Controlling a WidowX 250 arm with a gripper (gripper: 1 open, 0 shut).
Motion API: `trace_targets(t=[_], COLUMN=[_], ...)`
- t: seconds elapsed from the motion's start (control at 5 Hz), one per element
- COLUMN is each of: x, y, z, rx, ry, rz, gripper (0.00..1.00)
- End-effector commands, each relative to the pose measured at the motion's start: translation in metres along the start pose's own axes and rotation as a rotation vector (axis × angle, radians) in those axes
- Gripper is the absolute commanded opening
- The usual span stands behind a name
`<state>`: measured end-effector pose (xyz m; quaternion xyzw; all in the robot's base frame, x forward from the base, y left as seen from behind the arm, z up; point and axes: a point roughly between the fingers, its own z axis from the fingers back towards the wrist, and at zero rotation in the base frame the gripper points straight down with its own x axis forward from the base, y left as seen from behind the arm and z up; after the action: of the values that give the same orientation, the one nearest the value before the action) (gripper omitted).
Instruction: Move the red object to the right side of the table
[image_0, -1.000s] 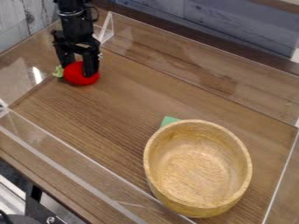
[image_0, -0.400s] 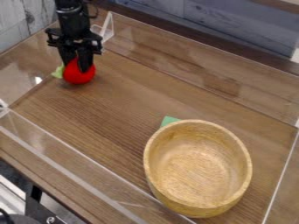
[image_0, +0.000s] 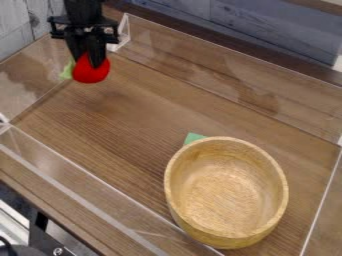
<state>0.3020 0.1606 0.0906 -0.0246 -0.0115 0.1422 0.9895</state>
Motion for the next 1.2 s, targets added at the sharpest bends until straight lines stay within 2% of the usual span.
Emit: trace_targets(t=[0.0, 0.2, 0.4, 0.8, 1.0], x=[0.017, 0.025, 0.021, 0.002, -0.014], y=[-0.031, -0.071, -0.112, -0.186, -0.207], z=[0.03, 0.025, 0.025, 0.024, 0.024], rx=[-0.003, -0.034, -0.058, -0.088, -0.099], ry=[-0.09, -0.083, -0.074, -0.057, -0.044], rz=[-0.044, -0.111, -0.198, -0.327, -0.432], gripper=[0.0, 0.0, 0.0, 0.0, 0.0])
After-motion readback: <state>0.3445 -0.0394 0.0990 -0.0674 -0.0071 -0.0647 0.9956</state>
